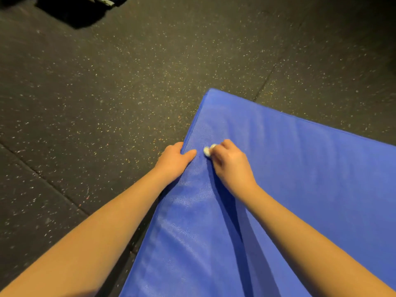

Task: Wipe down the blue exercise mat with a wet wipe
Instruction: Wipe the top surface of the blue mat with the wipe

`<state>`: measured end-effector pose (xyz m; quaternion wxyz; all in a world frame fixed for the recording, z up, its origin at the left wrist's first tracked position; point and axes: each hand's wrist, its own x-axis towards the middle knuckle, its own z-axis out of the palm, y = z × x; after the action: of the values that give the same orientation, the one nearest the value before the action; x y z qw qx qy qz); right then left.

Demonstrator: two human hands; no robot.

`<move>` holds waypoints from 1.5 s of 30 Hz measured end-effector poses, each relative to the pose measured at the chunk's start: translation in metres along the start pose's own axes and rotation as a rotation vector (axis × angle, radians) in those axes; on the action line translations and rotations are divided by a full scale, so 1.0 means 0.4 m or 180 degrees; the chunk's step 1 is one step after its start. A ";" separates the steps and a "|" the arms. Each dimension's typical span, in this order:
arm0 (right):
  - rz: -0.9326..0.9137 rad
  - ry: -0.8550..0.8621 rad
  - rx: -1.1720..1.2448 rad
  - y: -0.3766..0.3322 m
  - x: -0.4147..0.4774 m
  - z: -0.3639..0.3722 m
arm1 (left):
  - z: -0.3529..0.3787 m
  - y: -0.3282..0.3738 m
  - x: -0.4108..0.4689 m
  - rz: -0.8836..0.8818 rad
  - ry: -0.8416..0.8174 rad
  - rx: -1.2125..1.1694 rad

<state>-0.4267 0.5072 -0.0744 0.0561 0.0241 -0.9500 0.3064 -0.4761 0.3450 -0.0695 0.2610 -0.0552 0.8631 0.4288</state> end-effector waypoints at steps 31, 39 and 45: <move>0.0165 0.0946 0.0016 -0.060 0.217 -0.127 | 0.006 0.027 -0.187 0.1030 0.0835 0.0846; -0.0278 0.0792 0.0177 -0.116 0.200 -0.131 | -0.022 0.072 -0.211 0.1115 0.0447 0.1266; 0.0959 0.1338 0.0159 -0.039 0.278 -0.185 | -0.022 0.071 -0.221 0.1161 0.0446 0.1167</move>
<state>-0.5289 0.5369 0.0078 0.2054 -0.1805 -0.9024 0.3329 -0.4129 0.3448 -0.0009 0.1246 0.1199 0.9380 0.3004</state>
